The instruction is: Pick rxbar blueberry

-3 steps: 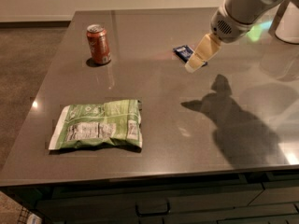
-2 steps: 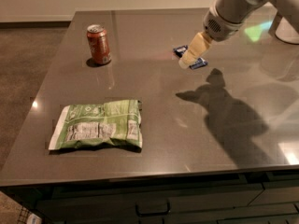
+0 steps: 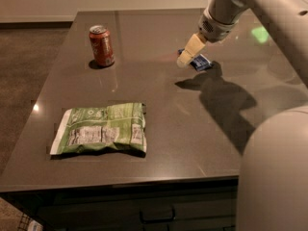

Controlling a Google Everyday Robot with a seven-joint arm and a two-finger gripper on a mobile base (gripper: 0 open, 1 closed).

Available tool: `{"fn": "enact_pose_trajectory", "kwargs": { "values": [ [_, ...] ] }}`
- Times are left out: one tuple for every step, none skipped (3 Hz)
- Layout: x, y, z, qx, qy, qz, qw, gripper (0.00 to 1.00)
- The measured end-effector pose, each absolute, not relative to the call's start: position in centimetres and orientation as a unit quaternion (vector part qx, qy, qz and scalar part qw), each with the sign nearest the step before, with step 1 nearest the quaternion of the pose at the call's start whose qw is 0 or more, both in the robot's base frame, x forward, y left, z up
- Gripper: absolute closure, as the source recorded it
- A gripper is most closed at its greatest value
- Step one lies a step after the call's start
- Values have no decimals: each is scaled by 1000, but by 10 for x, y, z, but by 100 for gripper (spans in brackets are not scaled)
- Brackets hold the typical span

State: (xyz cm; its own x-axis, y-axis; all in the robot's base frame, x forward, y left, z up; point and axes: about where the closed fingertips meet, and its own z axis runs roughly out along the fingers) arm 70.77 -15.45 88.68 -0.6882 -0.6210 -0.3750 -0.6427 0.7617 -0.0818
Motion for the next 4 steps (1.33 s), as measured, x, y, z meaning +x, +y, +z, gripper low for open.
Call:
{"fn": "enact_pose_trajectory", "kwargs": {
  "values": [
    [724,-149,871,-341,922,38,177,0],
    [735,-150,857,-336,926,40,164,0],
    [744,-153,849,-333,929,38,156,0],
    [750,-156,841,-334,930,34,148,0]
  ]
}}
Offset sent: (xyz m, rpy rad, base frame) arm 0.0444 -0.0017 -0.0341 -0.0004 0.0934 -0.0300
